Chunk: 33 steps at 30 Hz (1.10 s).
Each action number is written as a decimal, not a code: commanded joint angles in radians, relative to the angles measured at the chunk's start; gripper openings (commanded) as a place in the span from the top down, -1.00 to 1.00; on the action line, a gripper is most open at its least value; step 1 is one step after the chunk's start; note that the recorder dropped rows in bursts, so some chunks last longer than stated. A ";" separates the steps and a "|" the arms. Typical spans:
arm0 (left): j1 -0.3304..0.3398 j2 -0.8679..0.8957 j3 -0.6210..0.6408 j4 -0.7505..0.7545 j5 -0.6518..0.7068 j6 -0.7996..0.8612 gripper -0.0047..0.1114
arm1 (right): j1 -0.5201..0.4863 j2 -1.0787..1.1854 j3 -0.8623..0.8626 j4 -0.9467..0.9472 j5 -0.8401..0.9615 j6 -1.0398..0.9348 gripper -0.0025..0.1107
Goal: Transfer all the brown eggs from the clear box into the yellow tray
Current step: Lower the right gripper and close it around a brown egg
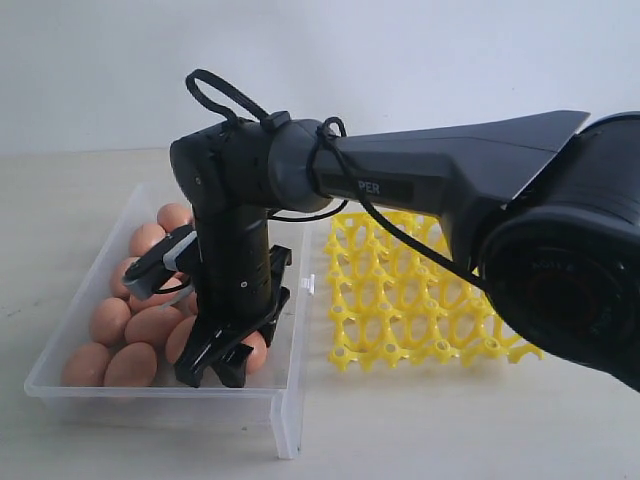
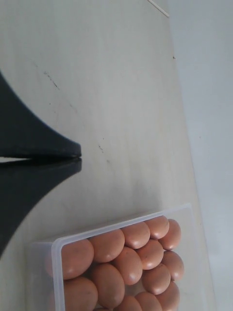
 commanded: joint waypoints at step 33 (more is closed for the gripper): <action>-0.005 -0.006 -0.004 -0.005 -0.006 -0.003 0.92 | -0.003 -0.180 0.075 0.024 0.000 -0.063 0.96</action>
